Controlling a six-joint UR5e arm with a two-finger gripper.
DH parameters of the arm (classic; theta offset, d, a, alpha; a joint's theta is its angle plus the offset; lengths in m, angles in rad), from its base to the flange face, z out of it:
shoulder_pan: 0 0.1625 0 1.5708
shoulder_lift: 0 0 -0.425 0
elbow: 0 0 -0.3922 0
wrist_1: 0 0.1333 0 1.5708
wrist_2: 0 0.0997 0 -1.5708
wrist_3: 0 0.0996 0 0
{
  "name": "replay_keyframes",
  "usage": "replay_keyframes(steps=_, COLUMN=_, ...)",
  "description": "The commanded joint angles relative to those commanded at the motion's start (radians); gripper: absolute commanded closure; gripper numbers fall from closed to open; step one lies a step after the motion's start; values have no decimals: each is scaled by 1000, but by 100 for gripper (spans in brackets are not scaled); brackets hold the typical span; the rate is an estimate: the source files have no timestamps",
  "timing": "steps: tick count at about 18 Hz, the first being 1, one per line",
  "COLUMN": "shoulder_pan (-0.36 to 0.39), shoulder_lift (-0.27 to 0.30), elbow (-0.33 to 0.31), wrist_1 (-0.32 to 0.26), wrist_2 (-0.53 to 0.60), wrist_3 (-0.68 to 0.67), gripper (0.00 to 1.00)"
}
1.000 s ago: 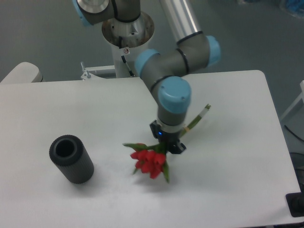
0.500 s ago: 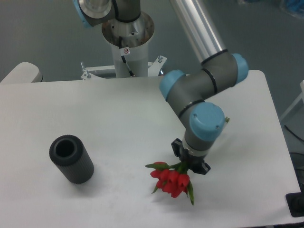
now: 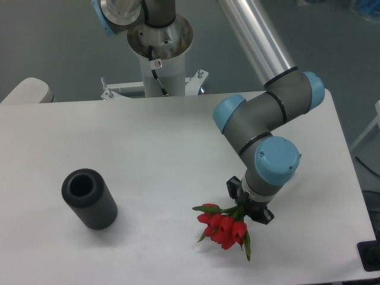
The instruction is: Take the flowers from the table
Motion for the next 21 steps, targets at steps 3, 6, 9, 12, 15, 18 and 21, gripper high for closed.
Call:
replay_keyframes(steps=3, shoulder_pan=-2, shoulder_lift=-5, elbow=5, wrist_1=-6, wrist_2=32, wrist_3=3, gripper=100)
replay_keyframes(steps=6, shoulder_pan=-8, shoulder_lift=-5, elbow=3, wrist_1=-3, wrist_2=35, wrist_3=23, gripper=100)
replay_keyframes(steps=9, shoulder_pan=-8, shoulder_lift=-3, elbow=0, wrist_1=1, wrist_2=35, wrist_3=25, gripper=100)
replay_keyframes(steps=12, shoulder_pan=-9, shoulder_lift=-2, elbow=-3, wrist_1=5, wrist_2=35, wrist_3=23, gripper=100)
replay_keyframes(steps=15, shoulder_pan=-11, shoulder_lift=-2, elbow=-6, wrist_1=6, wrist_2=35, wrist_3=23, gripper=100)
replay_keyframes(steps=18, shoulder_pan=-11, shoulder_lift=-2, elbow=-8, wrist_1=9, wrist_2=35, wrist_3=23, gripper=100)
replay_keyframes(steps=21, shoulder_pan=-11, shoulder_lift=0, elbow=-9, wrist_1=9, wrist_2=35, wrist_3=23, gripper=100)
